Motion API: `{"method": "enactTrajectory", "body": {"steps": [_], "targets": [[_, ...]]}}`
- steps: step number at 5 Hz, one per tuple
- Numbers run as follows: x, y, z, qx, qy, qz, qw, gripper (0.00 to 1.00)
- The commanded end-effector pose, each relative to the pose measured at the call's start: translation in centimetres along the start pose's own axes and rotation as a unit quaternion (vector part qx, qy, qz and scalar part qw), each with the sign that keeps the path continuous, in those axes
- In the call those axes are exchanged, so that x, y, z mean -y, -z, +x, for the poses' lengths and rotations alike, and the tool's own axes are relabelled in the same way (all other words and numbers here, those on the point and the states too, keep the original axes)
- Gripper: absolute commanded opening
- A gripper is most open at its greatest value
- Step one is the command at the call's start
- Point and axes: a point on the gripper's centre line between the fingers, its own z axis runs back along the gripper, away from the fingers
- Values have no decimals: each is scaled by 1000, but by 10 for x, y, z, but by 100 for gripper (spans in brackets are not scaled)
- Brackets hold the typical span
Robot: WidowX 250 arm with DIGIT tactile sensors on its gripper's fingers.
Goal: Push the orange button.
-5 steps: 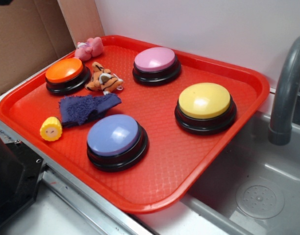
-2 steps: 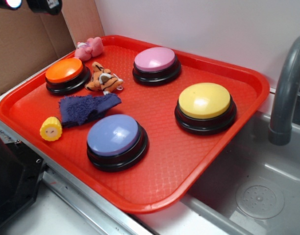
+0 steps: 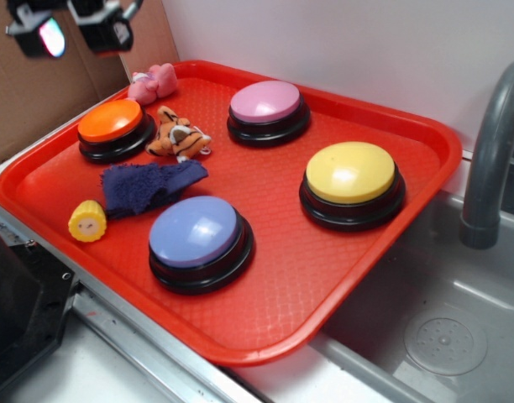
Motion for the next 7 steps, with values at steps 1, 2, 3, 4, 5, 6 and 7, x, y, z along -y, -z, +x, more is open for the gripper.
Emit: {"method": "enactTrajectory", "body": {"steps": [1, 2, 3, 4, 5, 6, 7], "targets": [[-47, 20, 19, -1, -25, 43, 999, 100], [-52, 34, 31, 2, -7, 69, 998, 100], [-56, 42, 38, 23, -11, 43, 999, 100], [-56, 42, 38, 23, -11, 43, 999, 100], [-56, 42, 38, 23, -11, 43, 999, 100], [-56, 42, 38, 23, -11, 43, 999, 100], [-52, 66, 48, 25, -8, 38, 999, 100]]}}
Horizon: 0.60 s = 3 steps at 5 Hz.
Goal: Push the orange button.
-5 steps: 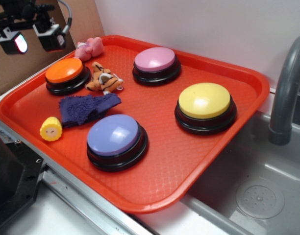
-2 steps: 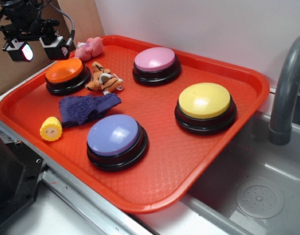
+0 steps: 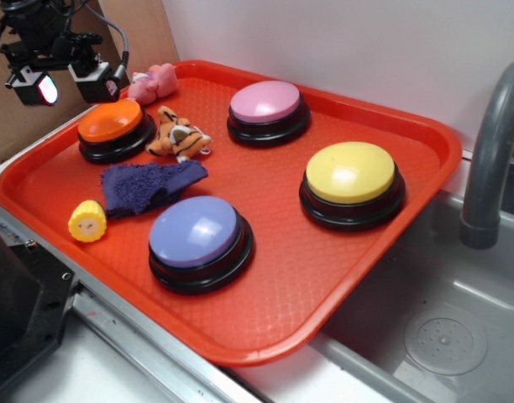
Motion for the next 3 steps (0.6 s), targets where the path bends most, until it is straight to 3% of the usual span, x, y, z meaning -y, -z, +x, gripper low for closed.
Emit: {"method": "enactTrajectory", "body": {"steps": [1, 3], "targets": [[15, 29, 22, 39, 11, 11, 999, 100], [25, 13, 8, 32, 40, 17, 999, 100]]}}
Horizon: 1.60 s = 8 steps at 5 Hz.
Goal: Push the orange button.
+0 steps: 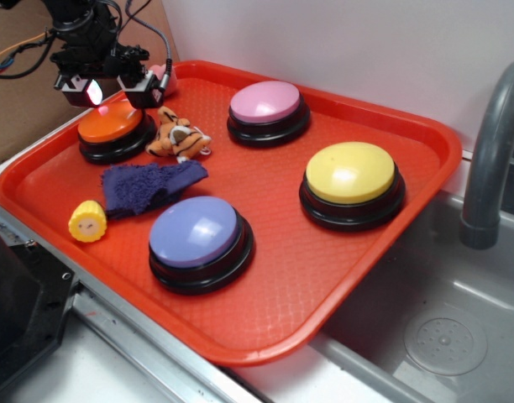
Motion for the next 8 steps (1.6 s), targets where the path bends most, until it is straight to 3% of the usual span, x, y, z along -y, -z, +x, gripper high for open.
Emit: {"method": "enactTrajectory", "body": {"steps": [1, 2, 3, 4, 5, 8], "targets": [[-10, -50, -18, 16, 30, 0, 999, 100], [-18, -63, -21, 20, 23, -13, 999, 100], [-11, -72, -10, -7, 1, -10, 1000, 100], [-4, -79, -4, -12, 15, 6, 1000, 100], [2, -84, -5, -29, 27, 5, 999, 100], [13, -107, -29, -19, 87, -10, 996, 100]]}}
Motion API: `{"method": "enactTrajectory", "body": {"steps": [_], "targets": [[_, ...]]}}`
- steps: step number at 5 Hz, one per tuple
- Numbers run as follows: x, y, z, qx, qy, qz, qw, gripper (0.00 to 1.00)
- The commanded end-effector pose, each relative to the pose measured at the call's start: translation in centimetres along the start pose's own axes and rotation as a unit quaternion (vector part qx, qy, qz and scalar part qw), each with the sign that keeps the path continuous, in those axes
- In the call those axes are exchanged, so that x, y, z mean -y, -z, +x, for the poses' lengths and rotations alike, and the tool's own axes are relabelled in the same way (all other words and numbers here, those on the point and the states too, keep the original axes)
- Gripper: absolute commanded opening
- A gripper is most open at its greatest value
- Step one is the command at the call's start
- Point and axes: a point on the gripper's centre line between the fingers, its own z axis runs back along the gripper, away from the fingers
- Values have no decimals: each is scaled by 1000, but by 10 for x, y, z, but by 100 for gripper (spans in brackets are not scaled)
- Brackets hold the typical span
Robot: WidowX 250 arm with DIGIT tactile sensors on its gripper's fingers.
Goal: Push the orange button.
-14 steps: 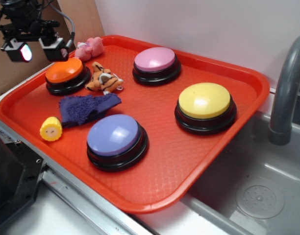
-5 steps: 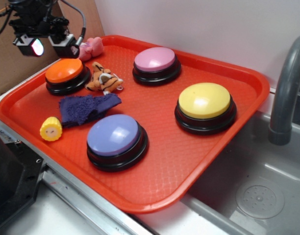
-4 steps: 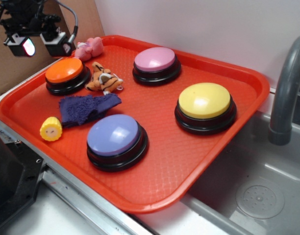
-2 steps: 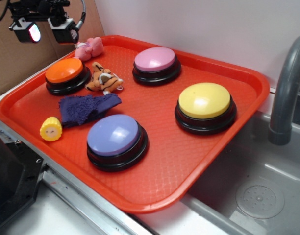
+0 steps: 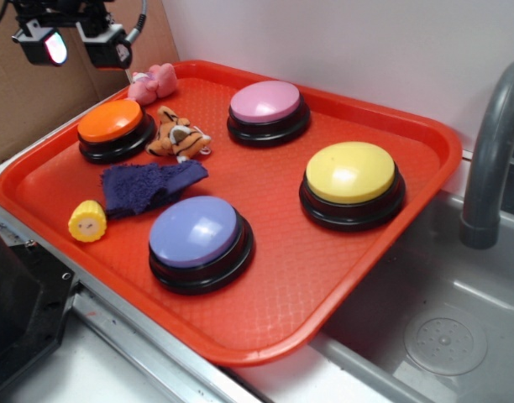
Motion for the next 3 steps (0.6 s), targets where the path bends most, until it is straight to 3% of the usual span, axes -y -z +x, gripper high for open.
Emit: {"method": "enactTrajectory", "body": {"steps": [1, 3], "targets": [[7, -24, -13, 34, 50, -11, 998, 100], [11, -31, -17, 47, 64, -21, 997, 100]]}}
